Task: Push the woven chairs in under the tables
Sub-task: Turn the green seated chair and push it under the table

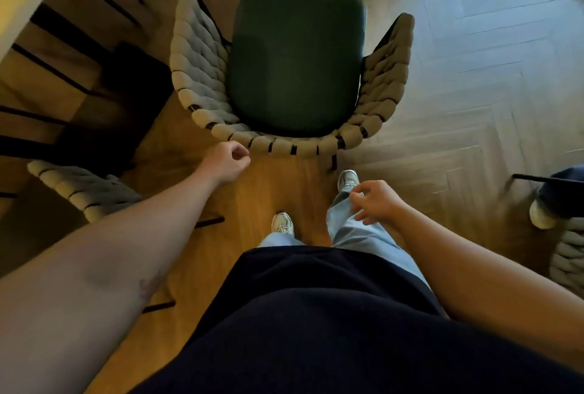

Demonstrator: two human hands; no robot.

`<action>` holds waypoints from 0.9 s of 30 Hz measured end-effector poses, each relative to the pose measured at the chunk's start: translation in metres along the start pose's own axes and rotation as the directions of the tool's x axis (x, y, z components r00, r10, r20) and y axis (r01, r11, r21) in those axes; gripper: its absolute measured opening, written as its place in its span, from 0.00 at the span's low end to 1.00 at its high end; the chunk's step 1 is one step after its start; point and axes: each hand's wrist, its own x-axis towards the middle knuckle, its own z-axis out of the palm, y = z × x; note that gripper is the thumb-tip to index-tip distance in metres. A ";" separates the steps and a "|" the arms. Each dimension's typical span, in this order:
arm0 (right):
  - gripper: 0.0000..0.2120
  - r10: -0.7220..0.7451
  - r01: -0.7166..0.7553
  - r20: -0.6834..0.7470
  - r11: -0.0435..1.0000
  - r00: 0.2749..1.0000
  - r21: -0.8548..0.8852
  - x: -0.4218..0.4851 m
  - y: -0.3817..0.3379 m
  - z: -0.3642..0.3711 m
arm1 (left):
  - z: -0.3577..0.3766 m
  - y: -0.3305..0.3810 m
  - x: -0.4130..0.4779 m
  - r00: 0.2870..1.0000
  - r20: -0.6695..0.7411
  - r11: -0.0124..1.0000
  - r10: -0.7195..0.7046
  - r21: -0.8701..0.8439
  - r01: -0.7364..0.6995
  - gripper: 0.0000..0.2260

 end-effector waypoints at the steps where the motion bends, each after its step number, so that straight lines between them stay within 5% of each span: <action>1: 0.11 0.001 -0.001 0.020 1.000 1.000 0.017 0.008 -0.007 -0.008 | -0.004 0.007 0.005 0.999 -0.027 0.999 0.036 0.036 -0.035 0.12; 8: 0.23 0.207 -0.274 0.213 0.890 0.955 0.364 0.063 -0.064 -0.046 | -0.018 0.038 0.047 1.000 0.013 0.929 0.022 0.369 -0.025 0.28; 16: 0.22 0.343 -0.433 0.263 0.709 0.902 0.557 0.107 -0.074 -0.007 | -0.033 -0.016 0.094 0.988 0.151 0.623 0.039 0.770 -0.142 0.42; 21: 0.19 0.379 -0.344 0.155 0.505 0.912 0.791 0.122 -0.071 0.015 | -0.035 -0.037 0.121 0.984 0.159 0.497 0.077 0.850 -0.176 0.47; 24: 0.05 0.341 -0.232 0.028 0.577 0.940 0.783 0.126 -0.075 0.022 | -0.034 -0.047 0.121 0.980 0.146 0.499 0.136 0.844 -0.195 0.45; 27: 0.11 0.336 -0.208 -0.009 0.605 0.942 0.768 0.127 -0.081 0.022 | -0.034 -0.047 0.119 0.982 0.127 0.534 0.139 0.826 -0.182 0.43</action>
